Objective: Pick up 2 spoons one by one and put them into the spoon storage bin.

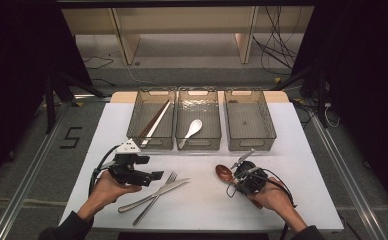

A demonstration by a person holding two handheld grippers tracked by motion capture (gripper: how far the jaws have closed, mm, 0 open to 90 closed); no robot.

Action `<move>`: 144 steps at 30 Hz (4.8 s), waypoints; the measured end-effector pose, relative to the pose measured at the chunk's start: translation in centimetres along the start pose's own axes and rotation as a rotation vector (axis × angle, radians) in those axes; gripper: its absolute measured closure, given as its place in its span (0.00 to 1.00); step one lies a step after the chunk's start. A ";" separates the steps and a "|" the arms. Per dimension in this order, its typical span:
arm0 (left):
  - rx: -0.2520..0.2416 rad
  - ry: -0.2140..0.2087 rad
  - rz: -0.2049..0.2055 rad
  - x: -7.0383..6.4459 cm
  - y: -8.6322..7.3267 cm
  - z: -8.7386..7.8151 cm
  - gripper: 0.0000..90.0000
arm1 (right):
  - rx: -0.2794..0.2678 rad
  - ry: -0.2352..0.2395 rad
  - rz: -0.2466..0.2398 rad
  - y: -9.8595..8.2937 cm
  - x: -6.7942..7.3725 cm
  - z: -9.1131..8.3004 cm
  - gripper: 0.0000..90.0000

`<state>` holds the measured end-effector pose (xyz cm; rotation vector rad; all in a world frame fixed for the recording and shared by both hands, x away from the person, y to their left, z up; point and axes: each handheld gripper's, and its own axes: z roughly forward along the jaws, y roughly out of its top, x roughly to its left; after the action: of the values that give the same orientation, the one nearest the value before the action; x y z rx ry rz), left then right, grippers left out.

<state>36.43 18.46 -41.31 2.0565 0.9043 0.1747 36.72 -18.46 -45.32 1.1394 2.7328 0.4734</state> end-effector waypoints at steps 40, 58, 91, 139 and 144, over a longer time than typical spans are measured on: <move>-0.068 -0.017 0.000 -0.2 -0.6 -0.9 0.22 | -0.353 -0.006 0.069 7.3 -3.1 -4.9 0.91; -0.064 -0.018 0.001 0.0 -0.8 -0.9 0.21 | -0.369 0.012 0.099 12.0 -4.5 -4.7 0.91; -0.071 -0.034 -0.012 0.2 -0.9 -0.9 0.21 | -0.363 -0.015 0.163 19.5 -6.1 -2.7 0.91; -0.036 -0.028 -0.003 0.3 -1.1 -0.5 0.21 | -0.366 0.022 0.154 19.5 -5.7 -1.8 0.56; -0.036 -0.029 -0.005 0.3 -1.1 -0.5 0.22 | -0.387 0.031 0.128 18.3 -4.9 -2.8 0.49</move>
<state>35.88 19.43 -41.86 2.0179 0.8829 0.1573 51.61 -10.45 -36.36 1.2069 2.4472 0.9921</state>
